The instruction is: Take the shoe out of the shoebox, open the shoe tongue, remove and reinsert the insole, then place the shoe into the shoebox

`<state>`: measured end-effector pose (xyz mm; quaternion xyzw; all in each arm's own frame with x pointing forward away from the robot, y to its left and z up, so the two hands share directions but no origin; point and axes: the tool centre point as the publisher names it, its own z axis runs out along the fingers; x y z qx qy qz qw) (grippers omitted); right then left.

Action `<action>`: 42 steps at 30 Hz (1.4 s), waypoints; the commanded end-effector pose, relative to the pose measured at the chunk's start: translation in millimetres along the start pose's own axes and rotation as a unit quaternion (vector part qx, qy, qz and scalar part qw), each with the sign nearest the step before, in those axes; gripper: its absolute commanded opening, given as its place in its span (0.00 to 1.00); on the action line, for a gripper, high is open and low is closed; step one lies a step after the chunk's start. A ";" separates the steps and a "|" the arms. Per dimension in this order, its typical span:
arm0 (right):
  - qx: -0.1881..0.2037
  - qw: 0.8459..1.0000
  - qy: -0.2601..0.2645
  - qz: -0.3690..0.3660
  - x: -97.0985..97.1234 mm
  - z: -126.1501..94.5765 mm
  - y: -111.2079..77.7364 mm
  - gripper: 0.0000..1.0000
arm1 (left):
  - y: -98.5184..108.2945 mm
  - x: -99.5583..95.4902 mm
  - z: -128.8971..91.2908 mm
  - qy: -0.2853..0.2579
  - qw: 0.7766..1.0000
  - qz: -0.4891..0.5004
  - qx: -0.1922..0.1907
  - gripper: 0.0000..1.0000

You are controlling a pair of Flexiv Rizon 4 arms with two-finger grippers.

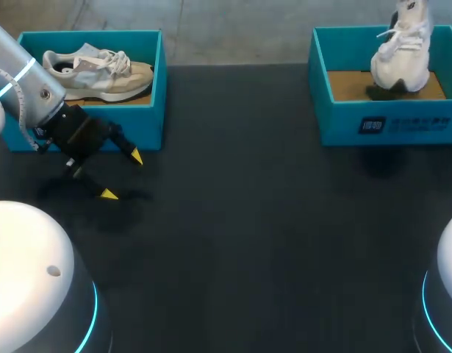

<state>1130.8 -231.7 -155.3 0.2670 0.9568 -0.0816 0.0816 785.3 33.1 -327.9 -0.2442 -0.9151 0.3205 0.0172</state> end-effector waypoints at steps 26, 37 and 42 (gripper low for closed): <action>0.012 0.946 0.063 0.318 31.8 -1.0 -58.1 0.00 | 0.1 -0.7 -0.3 0.002 1.000 0.000 -0.001 1.00; 0.012 0.946 0.063 0.318 31.8 -1.0 -58.1 0.00 | 0.1 -0.7 -0.3 0.002 1.000 0.000 -0.001 1.00; 0.012 0.946 0.063 0.318 31.8 -1.0 -58.1 0.00 | 0.1 -0.7 -0.3 0.002 1.000 0.000 -0.001 1.00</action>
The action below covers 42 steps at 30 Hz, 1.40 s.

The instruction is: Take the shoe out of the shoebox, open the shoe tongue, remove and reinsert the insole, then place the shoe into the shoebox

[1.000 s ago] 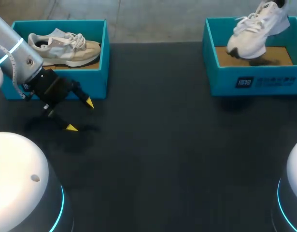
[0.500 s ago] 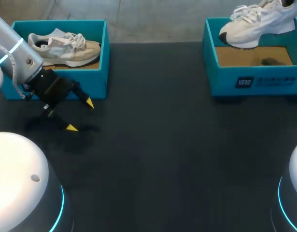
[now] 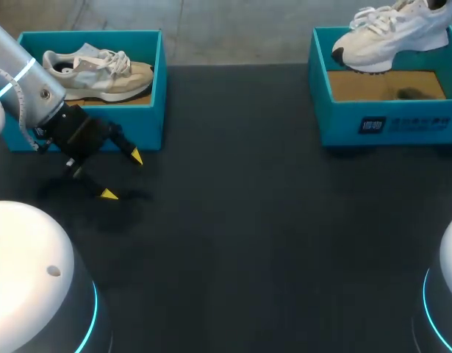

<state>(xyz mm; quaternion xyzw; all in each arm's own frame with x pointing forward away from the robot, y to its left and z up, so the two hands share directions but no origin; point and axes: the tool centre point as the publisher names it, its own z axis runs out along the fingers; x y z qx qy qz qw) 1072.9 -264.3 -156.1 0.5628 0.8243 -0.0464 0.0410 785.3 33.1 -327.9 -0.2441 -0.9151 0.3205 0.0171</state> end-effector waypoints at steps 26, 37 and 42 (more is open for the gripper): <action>-0.015 0.971 -0.014 0.236 -37.7 46.8 15.1 0.00 | 0.1 -0.7 -0.3 0.002 1.000 0.000 -0.001 1.00; -0.034 0.968 -0.028 0.248 -39.9 69.3 -7.3 0.00 | 0.1 -0.7 -0.3 0.002 1.000 0.000 -0.001 1.00; -0.021 0.971 -0.034 0.236 -38.5 72.6 -8.7 0.00 | 0.1 -0.7 -0.3 0.002 1.000 0.000 -0.001 1.00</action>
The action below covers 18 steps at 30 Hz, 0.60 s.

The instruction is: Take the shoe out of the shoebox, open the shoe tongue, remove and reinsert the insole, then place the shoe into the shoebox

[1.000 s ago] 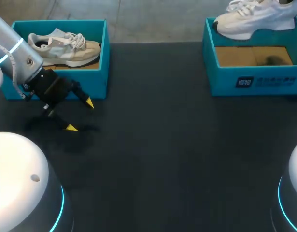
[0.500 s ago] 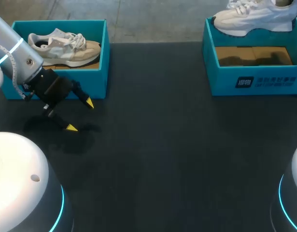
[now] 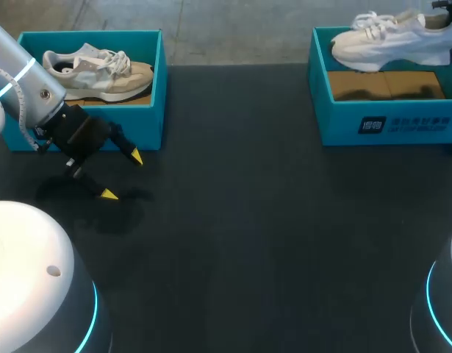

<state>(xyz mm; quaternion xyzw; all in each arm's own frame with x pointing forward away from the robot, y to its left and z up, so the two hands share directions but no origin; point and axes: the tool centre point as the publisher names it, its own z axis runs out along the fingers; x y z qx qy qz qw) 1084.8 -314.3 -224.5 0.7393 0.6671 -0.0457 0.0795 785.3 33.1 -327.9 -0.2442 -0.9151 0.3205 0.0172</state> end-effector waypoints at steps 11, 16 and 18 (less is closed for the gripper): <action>-0.014 1.000 -0.001 0.001 1.5 -1.8 -5.1 0.00 | 0.2 -0.7 -0.3 0.002 1.000 0.000 -0.001 1.00; -0.012 1.000 -0.010 -0.002 -1.0 5.0 -2.2 0.00 | 0.2 -0.7 -0.3 0.002 1.000 0.000 -0.001 1.00; -0.006 1.000 -0.015 0.003 -3.6 9.1 -1.4 0.00 | 0.2 -0.7 -0.3 0.002 1.000 0.000 -0.001 1.00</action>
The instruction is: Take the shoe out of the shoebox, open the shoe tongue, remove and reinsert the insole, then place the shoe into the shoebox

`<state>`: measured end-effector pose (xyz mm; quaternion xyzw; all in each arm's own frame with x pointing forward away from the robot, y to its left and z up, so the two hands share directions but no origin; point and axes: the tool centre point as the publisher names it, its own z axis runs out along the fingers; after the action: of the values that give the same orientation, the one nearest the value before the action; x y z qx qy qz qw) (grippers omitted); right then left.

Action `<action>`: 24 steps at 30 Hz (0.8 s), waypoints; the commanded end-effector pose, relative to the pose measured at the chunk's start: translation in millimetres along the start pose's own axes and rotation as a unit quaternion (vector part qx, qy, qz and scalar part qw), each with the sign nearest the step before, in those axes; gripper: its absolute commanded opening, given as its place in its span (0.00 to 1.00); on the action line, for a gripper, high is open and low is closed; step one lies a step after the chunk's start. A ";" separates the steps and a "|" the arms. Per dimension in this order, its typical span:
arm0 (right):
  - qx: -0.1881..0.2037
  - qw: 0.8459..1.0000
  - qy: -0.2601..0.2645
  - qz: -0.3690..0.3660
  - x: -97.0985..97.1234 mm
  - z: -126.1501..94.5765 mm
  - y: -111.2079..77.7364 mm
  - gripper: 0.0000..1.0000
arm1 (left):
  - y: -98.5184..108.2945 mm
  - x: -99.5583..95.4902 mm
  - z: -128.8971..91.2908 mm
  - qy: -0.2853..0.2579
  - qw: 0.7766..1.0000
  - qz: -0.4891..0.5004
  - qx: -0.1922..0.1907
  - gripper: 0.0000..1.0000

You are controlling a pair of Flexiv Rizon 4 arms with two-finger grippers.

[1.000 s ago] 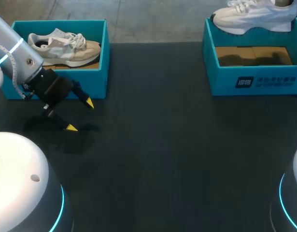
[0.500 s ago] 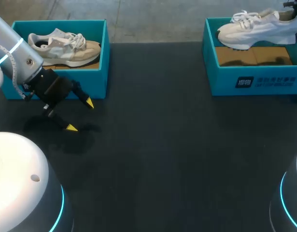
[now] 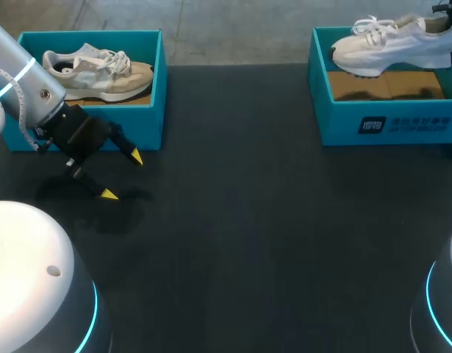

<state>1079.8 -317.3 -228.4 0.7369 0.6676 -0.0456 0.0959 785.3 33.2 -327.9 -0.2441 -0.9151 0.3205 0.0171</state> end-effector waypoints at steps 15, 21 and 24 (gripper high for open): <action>0.009 1.000 -0.022 0.019 -3.0 24.1 6.7 0.00 | 0.1 -0.7 -0.3 0.002 1.000 0.000 -0.001 1.00; 0.008 0.999 -0.025 0.024 -5.1 30.7 5.1 0.00 | 0.1 -0.7 -0.3 0.002 1.000 0.000 -0.001 1.00; 0.009 0.999 -0.024 0.025 -9.0 32.8 4.4 0.00 | 0.1 -0.7 -0.3 0.002 1.000 0.000 -0.001 1.00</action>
<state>1085.2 -329.7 -257.9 0.7525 0.6458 -0.0700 0.1082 785.3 33.1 -327.9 -0.2441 -0.9151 0.3205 0.0171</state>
